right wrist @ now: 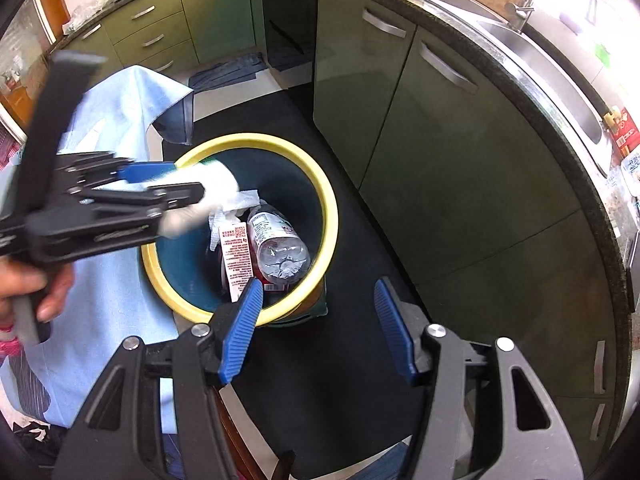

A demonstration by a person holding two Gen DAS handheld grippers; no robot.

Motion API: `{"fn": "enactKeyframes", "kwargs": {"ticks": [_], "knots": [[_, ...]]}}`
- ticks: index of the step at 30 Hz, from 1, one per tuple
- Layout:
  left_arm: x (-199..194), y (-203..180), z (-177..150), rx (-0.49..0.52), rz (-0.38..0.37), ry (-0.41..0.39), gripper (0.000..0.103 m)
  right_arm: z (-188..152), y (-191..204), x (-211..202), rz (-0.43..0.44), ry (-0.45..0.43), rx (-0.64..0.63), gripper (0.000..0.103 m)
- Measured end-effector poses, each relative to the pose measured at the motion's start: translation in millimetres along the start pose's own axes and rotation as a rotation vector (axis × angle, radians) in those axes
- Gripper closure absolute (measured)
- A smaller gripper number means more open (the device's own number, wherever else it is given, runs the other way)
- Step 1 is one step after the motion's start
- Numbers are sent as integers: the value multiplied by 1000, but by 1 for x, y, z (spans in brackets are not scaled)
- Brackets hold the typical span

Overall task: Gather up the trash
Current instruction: 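Carry the pill bottle over the bin and open the left tool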

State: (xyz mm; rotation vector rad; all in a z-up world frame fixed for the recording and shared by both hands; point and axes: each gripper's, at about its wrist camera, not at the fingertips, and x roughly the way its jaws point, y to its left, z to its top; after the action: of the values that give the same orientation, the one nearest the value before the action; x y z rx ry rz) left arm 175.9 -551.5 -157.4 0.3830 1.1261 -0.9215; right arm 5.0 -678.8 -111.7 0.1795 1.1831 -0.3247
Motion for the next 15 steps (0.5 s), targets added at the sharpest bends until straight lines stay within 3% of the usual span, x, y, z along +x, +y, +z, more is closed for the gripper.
{"fn": "enactKeyframes", "kwargs": {"ticks": [2, 5, 8, 11, 15], "knots": [[8, 4, 5, -19, 14, -14, 33, -1, 0, -1, -2, 1, 3, 47], [-2, 11, 2, -44, 8, -33, 33, -2, 2, -2, -2, 4, -1, 47], [-56, 18, -23, -28, -18, -119, 31, -3, 5, -3, 4, 5, -10, 47], [-109, 26, -58, -30, -21, -196, 19, -3, 16, -4, 15, -1, -31, 47], [-187, 54, -135, -67, 41, -314, 12, 5, 49, -6, 51, -9, -91, 47]]}}
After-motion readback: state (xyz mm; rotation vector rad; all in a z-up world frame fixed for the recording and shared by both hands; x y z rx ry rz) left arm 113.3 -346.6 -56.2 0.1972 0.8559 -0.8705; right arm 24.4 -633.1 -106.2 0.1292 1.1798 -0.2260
